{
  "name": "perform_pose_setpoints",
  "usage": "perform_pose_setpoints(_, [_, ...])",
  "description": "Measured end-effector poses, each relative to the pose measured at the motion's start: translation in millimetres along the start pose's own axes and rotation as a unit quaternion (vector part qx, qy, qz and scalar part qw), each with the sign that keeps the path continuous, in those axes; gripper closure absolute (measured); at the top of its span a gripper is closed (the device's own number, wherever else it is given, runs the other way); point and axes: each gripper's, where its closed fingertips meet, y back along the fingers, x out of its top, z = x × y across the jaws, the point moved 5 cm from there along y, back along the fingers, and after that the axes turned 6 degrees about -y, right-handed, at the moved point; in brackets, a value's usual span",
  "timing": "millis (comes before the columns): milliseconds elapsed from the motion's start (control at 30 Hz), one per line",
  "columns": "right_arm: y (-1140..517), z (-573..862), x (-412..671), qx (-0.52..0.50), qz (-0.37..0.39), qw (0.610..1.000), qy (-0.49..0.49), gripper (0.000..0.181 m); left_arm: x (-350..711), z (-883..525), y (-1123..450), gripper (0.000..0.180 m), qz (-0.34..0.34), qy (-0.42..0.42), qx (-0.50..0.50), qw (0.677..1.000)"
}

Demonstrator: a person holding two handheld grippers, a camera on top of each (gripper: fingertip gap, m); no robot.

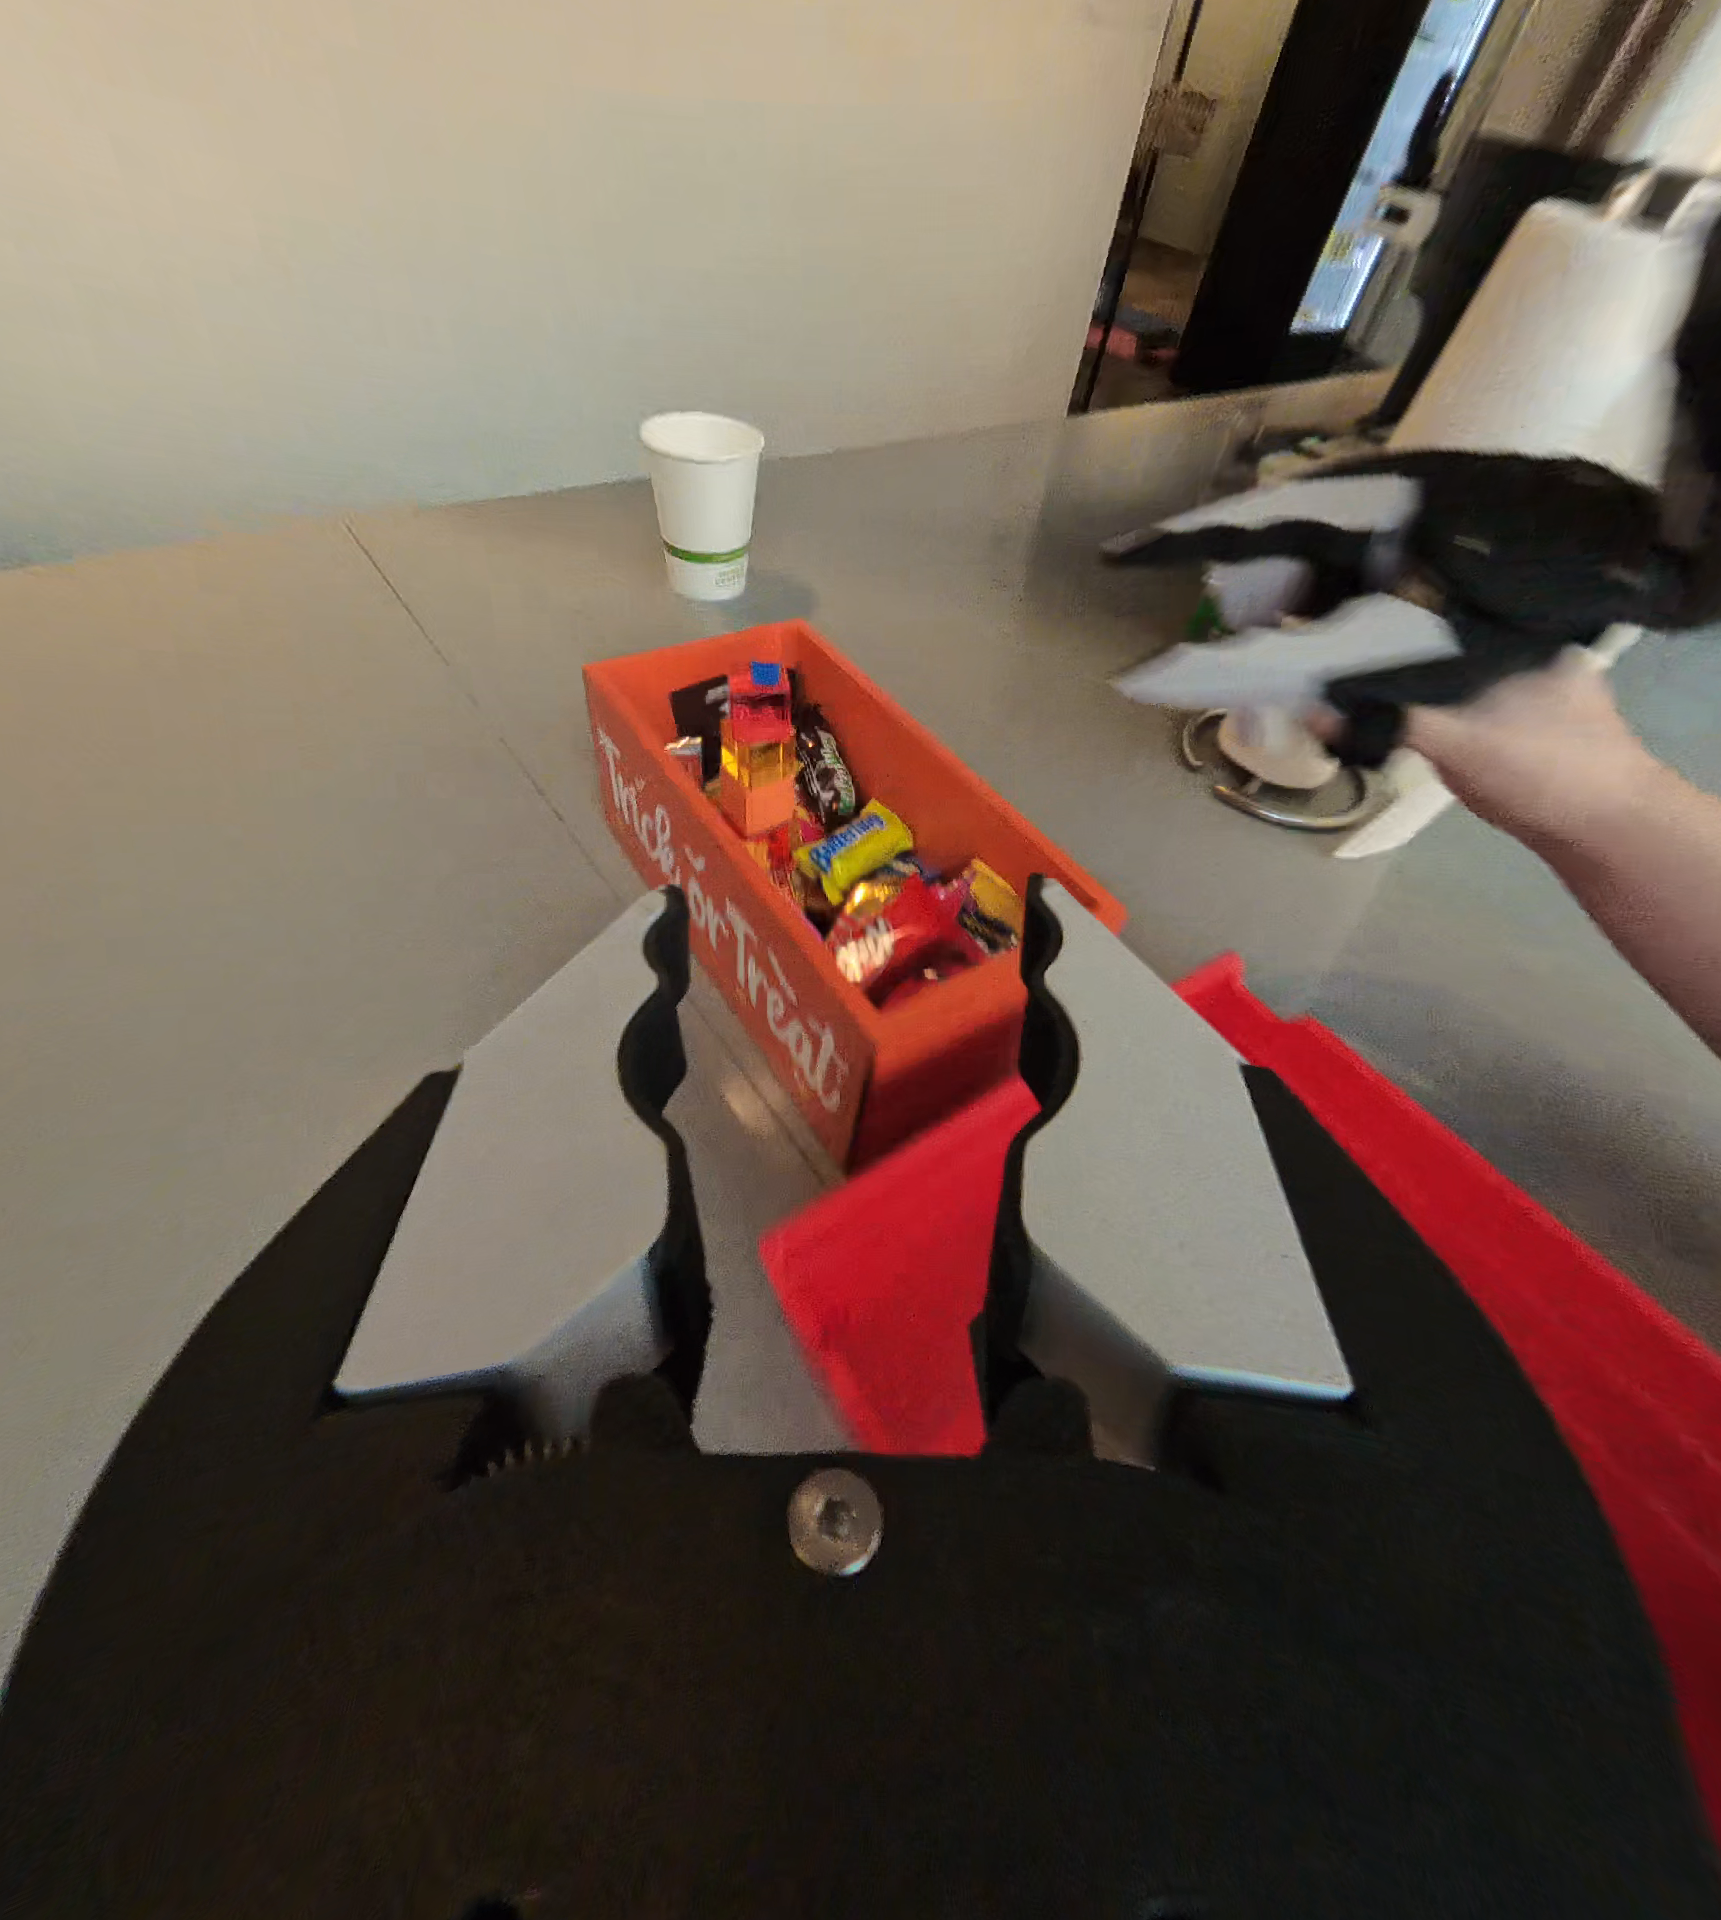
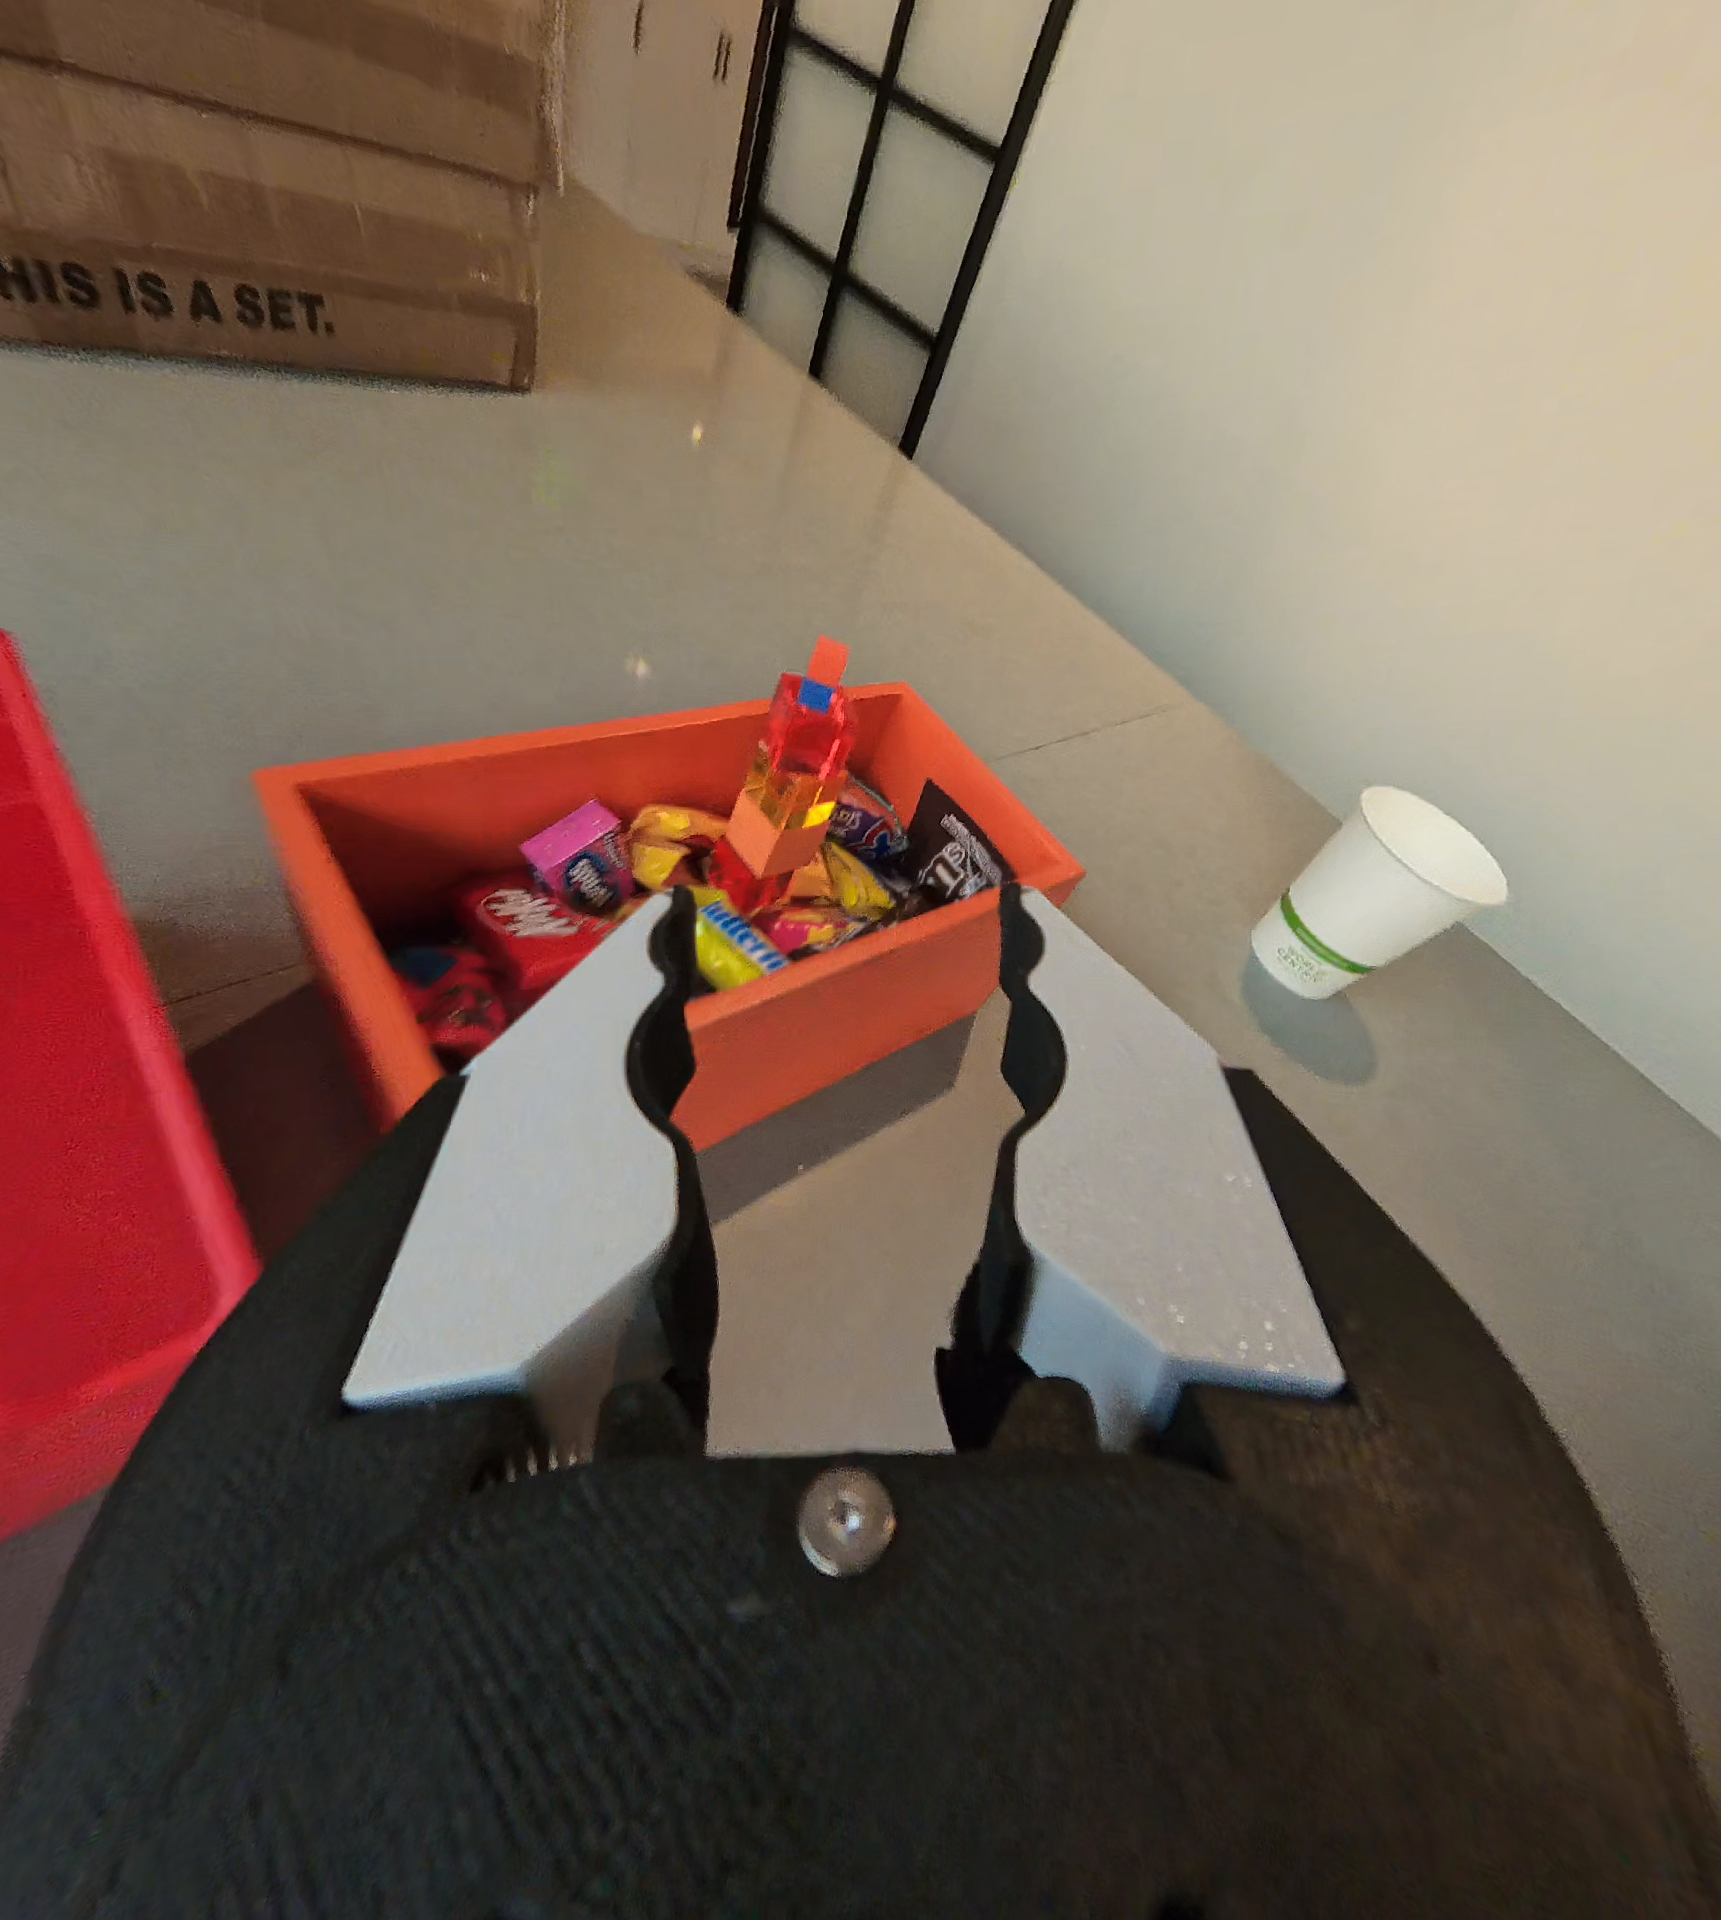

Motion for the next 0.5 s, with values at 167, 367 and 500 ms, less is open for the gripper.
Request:
perform_pose_setpoints(167, [64.4, -31.9, -48.4, 0.029, 0.049, 0.997, -0.056, 0.127, 25.2, -9.6, -117.9, 0.119, -0.050, -0.030, -0.009, 0.998])
perform_pose_setpoints(367, [110.5, -41.5, -96.6, -0.038, 0.088, 0.994, -0.052, 0.138, 11.2, -18.3, -188.4, 0.118, -0.106, -0.095, 0.027, 0.990])
perform_pose_setpoints(500, [118.8, -43.5, -85.2, -0.052, 0.120, 0.991, -0.022, 0.140, -3.1, -24.4, -205.8, 0.125, -0.134, -0.089, 0.058, 0.985])
